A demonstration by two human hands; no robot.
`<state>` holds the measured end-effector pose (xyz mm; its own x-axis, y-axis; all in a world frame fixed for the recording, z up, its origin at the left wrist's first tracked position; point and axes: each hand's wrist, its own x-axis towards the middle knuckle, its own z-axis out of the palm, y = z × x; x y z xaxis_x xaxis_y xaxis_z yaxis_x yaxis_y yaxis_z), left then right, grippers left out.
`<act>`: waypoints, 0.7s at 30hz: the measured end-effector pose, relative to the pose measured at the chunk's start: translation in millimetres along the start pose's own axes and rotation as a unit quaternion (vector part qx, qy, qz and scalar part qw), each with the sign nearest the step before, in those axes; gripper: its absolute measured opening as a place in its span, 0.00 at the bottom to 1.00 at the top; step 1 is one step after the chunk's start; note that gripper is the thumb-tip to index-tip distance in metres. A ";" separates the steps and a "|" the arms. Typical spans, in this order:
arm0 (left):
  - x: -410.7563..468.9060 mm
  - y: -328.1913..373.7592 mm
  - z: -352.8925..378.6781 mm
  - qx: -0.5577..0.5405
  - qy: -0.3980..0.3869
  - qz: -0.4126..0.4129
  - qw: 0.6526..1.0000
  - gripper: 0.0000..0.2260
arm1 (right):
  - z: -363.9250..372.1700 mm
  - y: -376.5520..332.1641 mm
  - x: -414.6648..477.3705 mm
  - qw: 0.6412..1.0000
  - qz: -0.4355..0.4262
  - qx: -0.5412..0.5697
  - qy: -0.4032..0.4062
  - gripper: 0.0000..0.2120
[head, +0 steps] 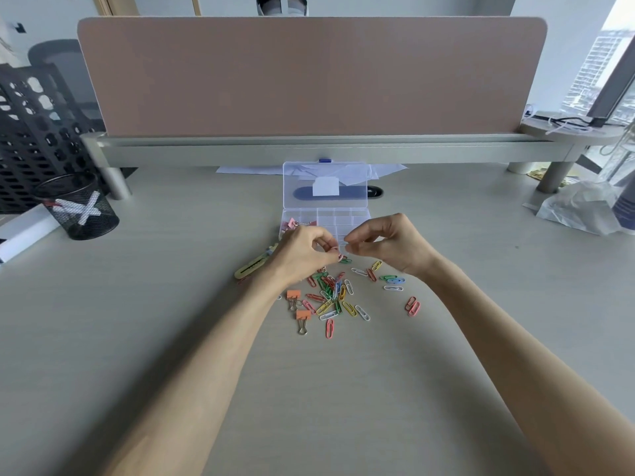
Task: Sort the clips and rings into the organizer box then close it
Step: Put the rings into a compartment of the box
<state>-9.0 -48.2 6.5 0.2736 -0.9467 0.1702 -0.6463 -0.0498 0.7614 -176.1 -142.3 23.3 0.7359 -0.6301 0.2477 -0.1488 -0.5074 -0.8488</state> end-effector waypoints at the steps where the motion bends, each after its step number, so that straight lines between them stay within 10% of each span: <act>1: 0.7 -0.3 0.1 -0.004 0.001 0.001 1.000 0.03 | 0.0 0.3 0.3 1.000 0.000 0.000 0.002 0.04; 21: 4.2 5.4 4.5 -0.170 0.011 -0.017 0.985 0.03 | 4.7 9.2 1.3 0.998 0.024 -0.045 0.024 0.04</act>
<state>-14.5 -53.8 8.6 0.3086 -0.9389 0.1521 -0.3608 0.0324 0.9321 -173.5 -145.0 13.7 0.6942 -0.6815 0.2314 -0.2434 -0.5249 -0.8156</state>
